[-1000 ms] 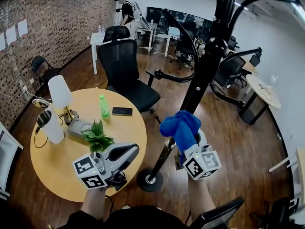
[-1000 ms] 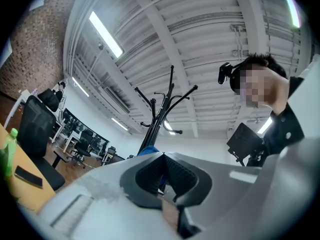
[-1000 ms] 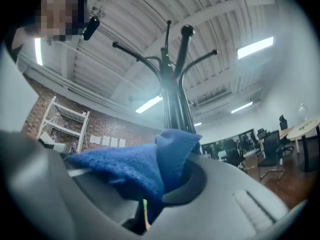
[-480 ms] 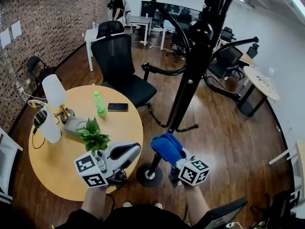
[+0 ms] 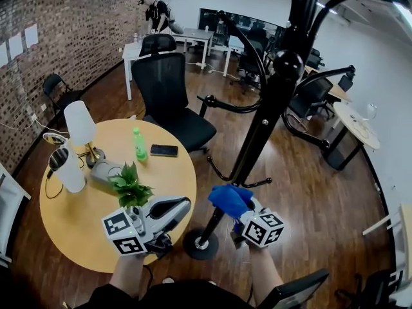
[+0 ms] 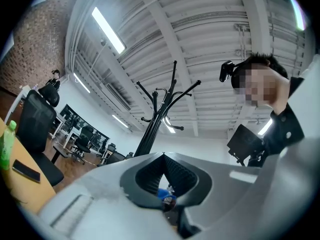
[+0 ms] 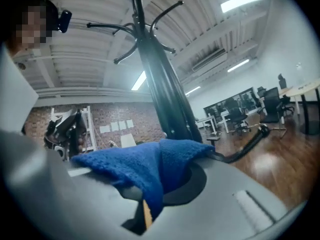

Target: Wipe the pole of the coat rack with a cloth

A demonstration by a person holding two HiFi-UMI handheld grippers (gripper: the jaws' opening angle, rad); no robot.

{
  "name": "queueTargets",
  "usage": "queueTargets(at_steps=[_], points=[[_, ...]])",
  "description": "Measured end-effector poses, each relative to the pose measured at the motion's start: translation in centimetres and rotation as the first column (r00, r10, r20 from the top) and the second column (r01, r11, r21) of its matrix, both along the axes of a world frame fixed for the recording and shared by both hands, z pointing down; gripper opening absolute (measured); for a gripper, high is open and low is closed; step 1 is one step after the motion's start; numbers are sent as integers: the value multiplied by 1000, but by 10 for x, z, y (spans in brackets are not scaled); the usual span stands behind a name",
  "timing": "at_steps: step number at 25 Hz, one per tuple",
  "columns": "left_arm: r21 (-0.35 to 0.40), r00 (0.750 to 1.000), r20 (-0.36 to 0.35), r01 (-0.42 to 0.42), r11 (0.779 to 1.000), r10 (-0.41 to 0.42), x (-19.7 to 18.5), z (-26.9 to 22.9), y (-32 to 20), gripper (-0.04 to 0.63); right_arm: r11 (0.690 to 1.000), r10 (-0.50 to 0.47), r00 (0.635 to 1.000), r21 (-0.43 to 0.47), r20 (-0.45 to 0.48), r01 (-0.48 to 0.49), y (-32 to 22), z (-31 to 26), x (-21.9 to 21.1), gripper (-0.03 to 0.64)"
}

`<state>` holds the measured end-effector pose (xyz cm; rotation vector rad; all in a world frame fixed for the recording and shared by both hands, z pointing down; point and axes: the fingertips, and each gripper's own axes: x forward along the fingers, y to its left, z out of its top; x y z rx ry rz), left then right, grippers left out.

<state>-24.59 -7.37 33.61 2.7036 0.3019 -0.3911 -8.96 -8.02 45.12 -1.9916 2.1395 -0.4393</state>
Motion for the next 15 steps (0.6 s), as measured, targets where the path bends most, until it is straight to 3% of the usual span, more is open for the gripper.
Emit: queueTargets(at_steps=[3,5,11,15], points=[[6,1000,-16,17,1000,-17,-5,-4,-3,2,998,-17,995,60,-99,23,-5,-47,-4,26],[9,999,-27,29,1000,-29,-9,-8,-6,2,988,15,992,152,-123,4,-3,-92,-3,26],[26,996,-62,61,998,-60,-24,-18,-13,2,902,120,978,429,-172,-35,0,-236,-1,26],[41,993,-87,85,996,-82,-37,-25,-16,2,860,152,957,510,-247,-5,1,-308,-11,26]])
